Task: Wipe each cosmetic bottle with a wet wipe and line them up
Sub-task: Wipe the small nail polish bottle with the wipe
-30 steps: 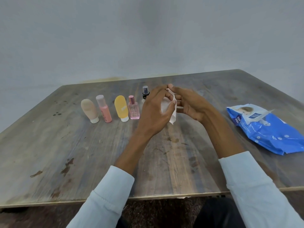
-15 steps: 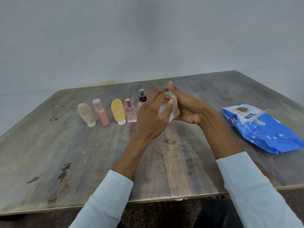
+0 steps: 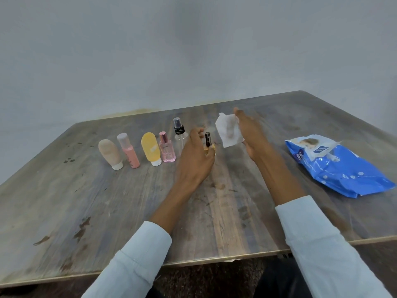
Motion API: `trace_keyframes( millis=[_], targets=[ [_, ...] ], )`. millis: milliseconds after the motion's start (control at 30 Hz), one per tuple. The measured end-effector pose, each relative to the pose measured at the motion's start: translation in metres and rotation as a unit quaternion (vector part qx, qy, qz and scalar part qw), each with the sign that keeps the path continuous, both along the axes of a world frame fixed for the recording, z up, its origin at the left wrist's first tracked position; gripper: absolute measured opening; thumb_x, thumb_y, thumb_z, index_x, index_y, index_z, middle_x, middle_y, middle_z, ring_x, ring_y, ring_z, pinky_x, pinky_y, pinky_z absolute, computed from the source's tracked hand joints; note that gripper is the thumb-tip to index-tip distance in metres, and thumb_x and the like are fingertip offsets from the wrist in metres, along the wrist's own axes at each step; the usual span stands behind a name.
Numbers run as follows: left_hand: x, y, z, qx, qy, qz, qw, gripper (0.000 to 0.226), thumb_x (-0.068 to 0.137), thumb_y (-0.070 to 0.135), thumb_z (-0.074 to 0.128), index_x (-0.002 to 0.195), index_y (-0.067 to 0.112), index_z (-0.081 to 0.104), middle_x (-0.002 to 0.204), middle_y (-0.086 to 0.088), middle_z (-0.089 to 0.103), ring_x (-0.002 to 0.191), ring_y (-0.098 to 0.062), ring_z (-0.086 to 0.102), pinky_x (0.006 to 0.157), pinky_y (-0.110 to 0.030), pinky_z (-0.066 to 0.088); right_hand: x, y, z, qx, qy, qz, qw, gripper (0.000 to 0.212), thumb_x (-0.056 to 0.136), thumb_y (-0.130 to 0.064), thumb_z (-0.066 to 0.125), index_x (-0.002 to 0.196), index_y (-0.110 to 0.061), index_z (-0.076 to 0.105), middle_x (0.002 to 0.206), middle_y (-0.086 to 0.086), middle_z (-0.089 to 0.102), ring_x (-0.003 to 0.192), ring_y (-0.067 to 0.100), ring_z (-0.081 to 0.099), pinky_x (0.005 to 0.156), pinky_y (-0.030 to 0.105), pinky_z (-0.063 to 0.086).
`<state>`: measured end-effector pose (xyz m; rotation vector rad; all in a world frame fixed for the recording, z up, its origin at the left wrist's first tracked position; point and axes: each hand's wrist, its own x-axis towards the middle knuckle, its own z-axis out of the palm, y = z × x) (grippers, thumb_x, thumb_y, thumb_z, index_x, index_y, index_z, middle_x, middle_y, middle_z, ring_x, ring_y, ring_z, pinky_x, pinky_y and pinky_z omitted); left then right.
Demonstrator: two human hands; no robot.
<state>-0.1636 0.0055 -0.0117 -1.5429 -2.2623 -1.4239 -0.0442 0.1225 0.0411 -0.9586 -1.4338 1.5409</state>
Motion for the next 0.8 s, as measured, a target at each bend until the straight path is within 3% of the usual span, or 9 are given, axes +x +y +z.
trace_keyframes(
  millis=[67, 167, 333, 500, 600, 700, 800],
  targets=[
    [-0.001, 0.003, 0.000, -0.037, 0.030, 0.006, 0.999, 0.046, 0.098, 0.022, 0.066, 0.140, 0.016, 0.046, 0.135, -0.002, 0.063, 0.120, -0.022, 0.062, 0.092, -0.038, 0.052, -0.001, 0.002, -0.004, -0.016, -0.014, 0.013, 1.000, 0.048, 0.099, -0.057, 0.062, 0.123, -0.015, 0.068, 0.128, 0.004, 0.070, 0.123, 0.026, 0.067, 0.112, 0.049, 0.053],
    [0.001, 0.006, 0.000, -0.056, 0.061, 0.016, 0.996, 0.035, 0.096, 0.018, 0.064, 0.128, 0.013, 0.051, 0.121, -0.005, 0.067, 0.106, -0.026, 0.064, 0.081, -0.040, 0.053, -0.003, 0.007, -0.011, -0.037, -0.008, 0.023, 0.999, 0.081, 0.073, -0.068, 0.066, 0.133, -0.014, 0.067, 0.130, 0.005, 0.071, 0.121, 0.025, 0.068, 0.113, 0.051, 0.052],
    [-0.001, 0.009, 0.000, -0.037, 0.067, 0.021, 0.997, 0.006, 0.098, 0.014, 0.059, 0.104, 0.015, 0.057, 0.102, -0.003, 0.064, 0.091, -0.025, 0.060, 0.076, -0.045, 0.053, -0.006, 0.008, -0.014, -0.025, -0.017, 0.019, 0.999, 0.078, 0.067, -0.066, 0.066, 0.126, -0.016, 0.072, 0.128, 0.003, 0.073, 0.120, 0.025, 0.069, 0.111, 0.049, 0.053],
    [-0.002, 0.009, -0.001, -0.026, 0.058, 0.013, 0.998, 0.005, 0.094, 0.007, 0.056, 0.096, 0.010, 0.060, 0.098, -0.004, 0.061, 0.088, -0.024, 0.055, 0.075, -0.043, 0.049, -0.011, 0.006, -0.012, 0.007, -0.046, 0.028, 0.999, 0.036, 0.095, -0.039, 0.065, 0.120, -0.013, 0.073, 0.115, 0.003, 0.072, 0.105, 0.024, 0.068, 0.088, 0.037, 0.053],
    [-0.002, 0.009, -0.003, -0.010, 0.051, 0.009, 0.999, 0.006, 0.093, 0.007, 0.058, 0.097, 0.008, 0.063, 0.097, -0.005, 0.063, 0.089, -0.025, 0.058, 0.075, -0.043, 0.051, -0.013, 0.008, -0.016, 0.035, -0.067, 0.050, 0.996, 0.038, 0.089, -0.034, 0.066, 0.120, -0.014, 0.075, 0.117, 0.006, 0.075, 0.102, 0.025, 0.071, 0.083, 0.035, 0.055],
    [-0.005, 0.009, -0.006, 0.002, 0.037, 0.002, 0.999, 0.013, 0.093, 0.009, 0.060, 0.103, 0.009, 0.068, 0.103, -0.004, 0.068, 0.096, -0.023, 0.063, 0.083, -0.046, 0.055, -0.015, 0.006, -0.016, 0.054, -0.083, 0.064, 0.993, 0.040, 0.087, -0.036, 0.068, 0.118, -0.012, 0.074, 0.117, 0.009, 0.076, 0.106, 0.028, 0.073, 0.091, 0.043, 0.060],
    [-0.004, 0.008, -0.007, 0.020, 0.022, -0.010, 0.999, 0.018, 0.093, 0.008, 0.057, 0.106, 0.008, 0.069, 0.101, -0.004, 0.070, 0.094, -0.023, 0.066, 0.082, -0.049, 0.056, -0.016, 0.002, -0.015, 0.065, -0.083, 0.086, 0.991, 0.054, 0.078, -0.049, 0.068, 0.120, -0.014, 0.073, 0.119, 0.009, 0.076, 0.112, 0.028, 0.074, 0.103, 0.050, 0.060]
  ],
)
